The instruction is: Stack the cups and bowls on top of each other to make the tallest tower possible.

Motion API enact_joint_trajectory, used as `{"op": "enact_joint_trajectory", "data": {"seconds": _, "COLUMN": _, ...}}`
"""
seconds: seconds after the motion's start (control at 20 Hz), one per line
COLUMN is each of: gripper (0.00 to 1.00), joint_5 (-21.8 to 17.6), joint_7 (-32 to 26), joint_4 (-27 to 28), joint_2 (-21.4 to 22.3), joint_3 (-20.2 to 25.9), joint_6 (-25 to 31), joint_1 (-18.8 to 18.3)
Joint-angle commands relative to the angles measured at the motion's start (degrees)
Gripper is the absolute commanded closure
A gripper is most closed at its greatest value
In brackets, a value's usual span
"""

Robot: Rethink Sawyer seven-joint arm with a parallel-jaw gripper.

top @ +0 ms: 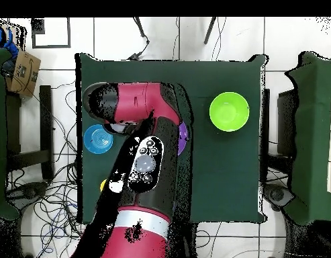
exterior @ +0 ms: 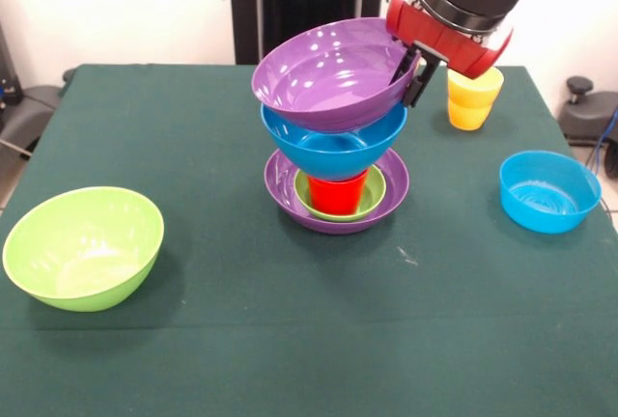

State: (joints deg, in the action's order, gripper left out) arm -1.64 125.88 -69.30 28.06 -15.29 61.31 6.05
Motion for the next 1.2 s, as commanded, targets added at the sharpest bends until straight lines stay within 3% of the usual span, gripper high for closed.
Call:
{"op": "enact_joint_trajectory", "data": {"seconds": 0.05, "gripper": 1.0, "joint_5": 1.02, "joint_7": 9.98, "joint_4": -2.25, "joint_2": -0.88, "joint_3": 2.69, "joint_6": -3.51, "joint_1": 1.05}}
{"op": "enact_joint_trajectory", "data": {"seconds": 1.2, "gripper": 1.0, "joint_5": 1.41, "joint_7": 9.46, "joint_4": -3.13, "joint_2": -1.78, "joint_3": 2.43, "joint_6": -6.69, "joint_1": 0.91}}
